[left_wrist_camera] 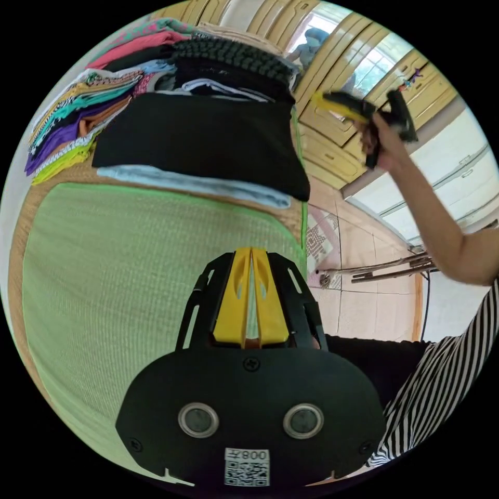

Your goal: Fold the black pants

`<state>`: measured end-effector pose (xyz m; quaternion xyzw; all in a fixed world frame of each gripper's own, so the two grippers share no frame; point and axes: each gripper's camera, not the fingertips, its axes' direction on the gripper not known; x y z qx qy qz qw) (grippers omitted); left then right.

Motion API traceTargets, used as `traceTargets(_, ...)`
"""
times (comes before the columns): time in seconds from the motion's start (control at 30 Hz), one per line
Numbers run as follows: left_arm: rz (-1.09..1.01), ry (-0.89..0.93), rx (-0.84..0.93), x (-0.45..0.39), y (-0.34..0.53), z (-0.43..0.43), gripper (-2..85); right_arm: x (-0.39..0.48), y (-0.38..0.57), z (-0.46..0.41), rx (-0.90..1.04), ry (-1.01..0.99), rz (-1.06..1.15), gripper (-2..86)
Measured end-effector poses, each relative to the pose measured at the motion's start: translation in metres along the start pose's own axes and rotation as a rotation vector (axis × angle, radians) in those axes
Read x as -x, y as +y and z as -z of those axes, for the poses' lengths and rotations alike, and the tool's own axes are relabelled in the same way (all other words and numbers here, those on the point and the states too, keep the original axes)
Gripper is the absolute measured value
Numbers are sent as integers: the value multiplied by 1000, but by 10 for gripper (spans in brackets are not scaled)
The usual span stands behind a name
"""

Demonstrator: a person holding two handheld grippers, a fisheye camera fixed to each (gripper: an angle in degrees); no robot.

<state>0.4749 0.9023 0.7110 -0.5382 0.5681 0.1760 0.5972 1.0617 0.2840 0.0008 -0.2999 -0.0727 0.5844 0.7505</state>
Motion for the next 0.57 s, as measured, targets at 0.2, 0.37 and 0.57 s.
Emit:
traceTargets(0.2, 31, -27, -68, -36, 34, 14, 2, 83, -98, -22, -115, 284, 228, 99)
traceTargets(0.37, 52, -61, -105, -73, 57, 35, 3, 124, -154, -67, -77, 431, 264, 109)
traceTargets(0.57, 62, -167, -133, -125, 81, 65, 3, 137, -165, -103, -38, 454, 176, 92)
